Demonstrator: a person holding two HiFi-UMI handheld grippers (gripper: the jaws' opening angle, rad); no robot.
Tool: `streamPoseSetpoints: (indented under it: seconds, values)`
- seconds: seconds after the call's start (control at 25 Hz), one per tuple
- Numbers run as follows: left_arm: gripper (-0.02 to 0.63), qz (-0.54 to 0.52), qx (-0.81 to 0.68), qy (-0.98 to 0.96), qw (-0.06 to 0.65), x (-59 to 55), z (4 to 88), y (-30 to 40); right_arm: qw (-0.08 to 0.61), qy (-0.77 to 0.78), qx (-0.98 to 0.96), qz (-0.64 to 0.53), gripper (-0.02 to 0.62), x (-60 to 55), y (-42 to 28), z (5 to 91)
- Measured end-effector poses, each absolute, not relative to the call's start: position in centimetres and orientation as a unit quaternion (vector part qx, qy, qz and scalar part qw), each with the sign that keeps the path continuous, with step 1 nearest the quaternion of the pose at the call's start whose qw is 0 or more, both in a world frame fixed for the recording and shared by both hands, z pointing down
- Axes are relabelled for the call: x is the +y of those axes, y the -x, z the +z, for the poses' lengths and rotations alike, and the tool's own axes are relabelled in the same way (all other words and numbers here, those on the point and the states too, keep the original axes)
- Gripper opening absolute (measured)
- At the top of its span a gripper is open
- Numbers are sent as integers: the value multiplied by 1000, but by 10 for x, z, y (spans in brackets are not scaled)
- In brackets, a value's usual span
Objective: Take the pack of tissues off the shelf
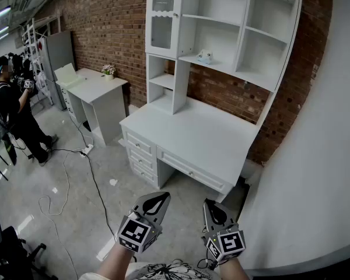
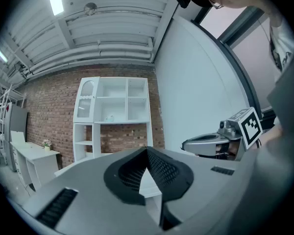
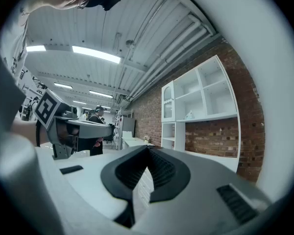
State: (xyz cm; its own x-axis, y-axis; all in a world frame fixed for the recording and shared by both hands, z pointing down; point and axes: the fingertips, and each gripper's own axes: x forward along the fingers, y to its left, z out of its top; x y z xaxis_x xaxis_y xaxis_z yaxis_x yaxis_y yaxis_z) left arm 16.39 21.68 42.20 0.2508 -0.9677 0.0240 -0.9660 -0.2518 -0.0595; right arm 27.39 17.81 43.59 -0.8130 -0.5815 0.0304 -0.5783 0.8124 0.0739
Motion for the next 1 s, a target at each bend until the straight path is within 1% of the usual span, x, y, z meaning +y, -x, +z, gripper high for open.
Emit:
streamPoseSetpoints:
  seconds: [0.4,1.0]
  values:
    - [14,-26,615,788,5,199,428,-167,20,-315,-949,-8,6,156,-281,442]
    - [14,-21,632,774,-4,150,440,-175,25,-299,-954,-9,6,104,-293,452]
